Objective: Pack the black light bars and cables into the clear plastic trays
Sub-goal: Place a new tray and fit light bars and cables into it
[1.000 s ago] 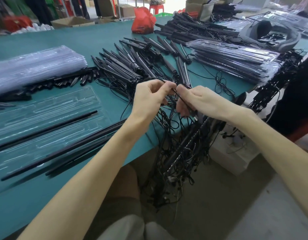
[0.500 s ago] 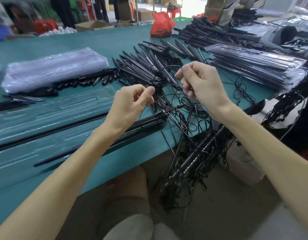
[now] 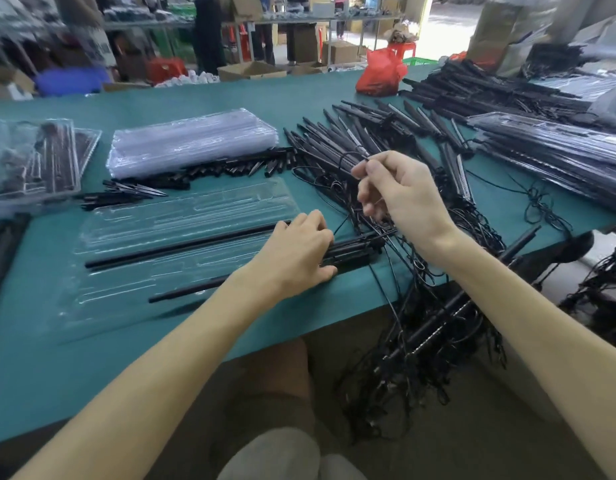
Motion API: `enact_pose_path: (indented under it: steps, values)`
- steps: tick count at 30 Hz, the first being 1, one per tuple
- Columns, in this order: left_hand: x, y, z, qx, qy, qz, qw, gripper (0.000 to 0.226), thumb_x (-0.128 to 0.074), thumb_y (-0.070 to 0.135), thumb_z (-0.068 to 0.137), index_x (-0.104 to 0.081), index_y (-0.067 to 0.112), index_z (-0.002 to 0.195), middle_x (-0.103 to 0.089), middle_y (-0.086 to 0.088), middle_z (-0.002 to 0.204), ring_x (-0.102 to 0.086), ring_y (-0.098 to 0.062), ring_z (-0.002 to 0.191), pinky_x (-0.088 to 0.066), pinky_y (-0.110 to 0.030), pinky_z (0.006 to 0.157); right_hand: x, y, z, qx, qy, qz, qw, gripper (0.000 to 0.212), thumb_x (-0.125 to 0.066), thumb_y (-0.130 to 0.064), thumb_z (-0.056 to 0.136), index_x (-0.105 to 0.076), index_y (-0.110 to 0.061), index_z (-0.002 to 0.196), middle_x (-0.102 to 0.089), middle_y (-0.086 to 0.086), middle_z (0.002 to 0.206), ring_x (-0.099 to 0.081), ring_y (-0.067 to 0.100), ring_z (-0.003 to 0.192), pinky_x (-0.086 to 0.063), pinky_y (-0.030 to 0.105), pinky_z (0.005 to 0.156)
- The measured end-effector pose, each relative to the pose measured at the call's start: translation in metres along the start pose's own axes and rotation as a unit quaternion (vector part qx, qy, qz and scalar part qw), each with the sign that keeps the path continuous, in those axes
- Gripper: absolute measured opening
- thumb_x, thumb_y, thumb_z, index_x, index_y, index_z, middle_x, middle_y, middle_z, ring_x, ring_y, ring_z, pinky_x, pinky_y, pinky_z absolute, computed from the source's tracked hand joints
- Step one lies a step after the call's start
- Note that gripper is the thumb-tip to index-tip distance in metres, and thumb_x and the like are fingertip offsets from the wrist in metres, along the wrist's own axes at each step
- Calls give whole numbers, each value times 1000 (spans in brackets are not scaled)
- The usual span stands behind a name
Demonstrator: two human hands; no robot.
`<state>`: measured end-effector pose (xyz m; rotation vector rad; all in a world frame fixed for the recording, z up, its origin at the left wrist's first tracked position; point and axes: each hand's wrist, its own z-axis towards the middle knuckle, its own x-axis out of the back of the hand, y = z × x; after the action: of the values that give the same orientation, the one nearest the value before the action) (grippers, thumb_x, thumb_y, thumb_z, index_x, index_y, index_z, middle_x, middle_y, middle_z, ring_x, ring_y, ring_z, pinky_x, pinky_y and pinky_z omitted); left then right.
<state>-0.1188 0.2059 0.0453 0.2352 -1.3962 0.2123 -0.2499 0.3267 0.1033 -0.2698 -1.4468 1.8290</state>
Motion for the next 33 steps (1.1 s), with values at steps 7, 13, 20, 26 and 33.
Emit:
enact_pose_path:
  steps: [7, 13, 20, 26, 33]
  values:
    - [24, 11, -9, 0, 68, -40, 997, 25, -56, 30, 96, -57, 7, 106, -47, -3, 116, -55, -27, 74, -51, -49, 72, 27, 1, -14, 41, 106, 8, 993, 25, -41, -17, 109, -62, -2, 108, -66, 3, 79, -62, 14, 65, -49, 27, 58]
    - [47, 1, -5, -11, 58, -78, 995, 28, -59, 33, 94, -61, 9, 109, -49, 1, 115, -59, -26, 79, -51, -45, 80, 36, 2, -18, 76, 151, 13, 986, 27, -40, -15, 109, -61, 3, 107, -65, 6, 80, -64, 12, 68, -56, 26, 63]
    - [44, -10, -12, 15, 39, -112, 993, 32, -56, 47, 90, -63, 17, 98, -56, 2, 102, -58, -21, 87, -49, -40, 86, 31, 14, -21, 52, 139, -11, 989, 25, -39, -14, 109, -61, -2, 105, -66, 3, 78, -65, 16, 67, -58, 34, 65]
    - [58, -36, -16, 43, 122, -223, 966, 30, -52, 50, 89, -64, 23, 87, -66, 9, 80, -59, -7, 62, -43, -16, 54, 30, 19, -14, 71, 187, -53, 978, 24, -41, -18, 108, -63, -9, 103, -65, -2, 80, -63, 9, 72, -55, 30, 69]
    - [67, -36, -16, 143, 209, -360, 898, 27, -53, 34, 101, -64, 14, 87, -55, 16, 54, -44, -2, 43, -36, -23, 49, 16, 21, -12, 127, 189, -142, 963, 23, -44, -21, 107, -65, -14, 100, -67, -1, 87, -61, -2, 79, -52, 19, 75]
